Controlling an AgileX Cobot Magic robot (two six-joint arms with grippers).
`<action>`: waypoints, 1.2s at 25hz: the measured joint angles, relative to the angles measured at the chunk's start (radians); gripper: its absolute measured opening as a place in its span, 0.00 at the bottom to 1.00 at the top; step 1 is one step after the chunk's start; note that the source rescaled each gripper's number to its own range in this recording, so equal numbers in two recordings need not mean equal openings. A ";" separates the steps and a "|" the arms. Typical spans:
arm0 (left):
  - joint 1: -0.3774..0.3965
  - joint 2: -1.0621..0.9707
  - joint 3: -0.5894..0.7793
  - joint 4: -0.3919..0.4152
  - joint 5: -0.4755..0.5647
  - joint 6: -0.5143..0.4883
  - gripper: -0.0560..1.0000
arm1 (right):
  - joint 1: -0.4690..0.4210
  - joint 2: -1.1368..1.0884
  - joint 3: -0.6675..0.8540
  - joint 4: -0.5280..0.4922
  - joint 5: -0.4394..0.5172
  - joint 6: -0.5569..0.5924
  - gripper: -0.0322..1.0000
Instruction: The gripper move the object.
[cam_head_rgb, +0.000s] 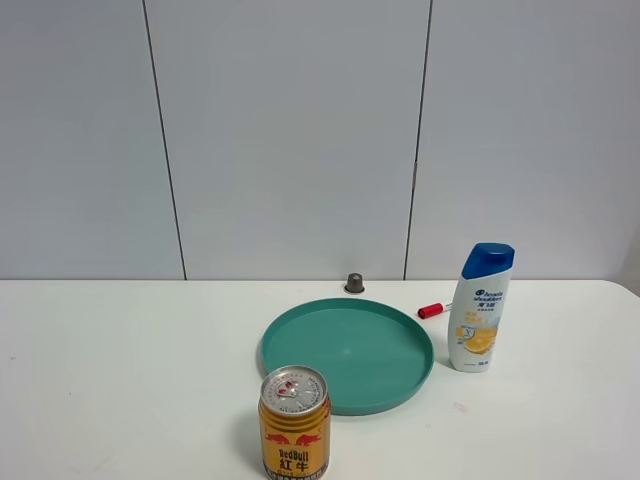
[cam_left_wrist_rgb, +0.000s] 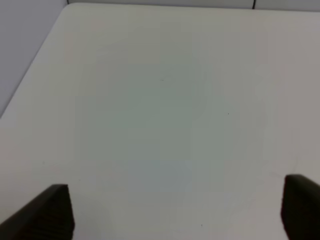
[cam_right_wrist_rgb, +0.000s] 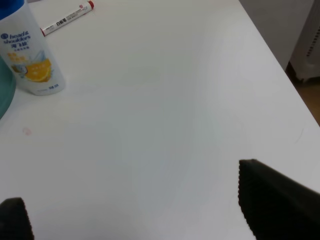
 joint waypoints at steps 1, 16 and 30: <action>0.000 0.000 0.000 0.000 0.000 0.002 0.75 | 0.000 0.000 0.000 0.000 0.000 0.000 1.00; 0.000 0.000 0.000 0.000 0.000 0.003 0.75 | 0.000 0.000 0.000 0.000 0.000 0.000 1.00; 0.000 0.000 0.000 0.000 0.000 0.003 0.75 | 0.000 0.000 0.000 0.000 0.000 0.000 1.00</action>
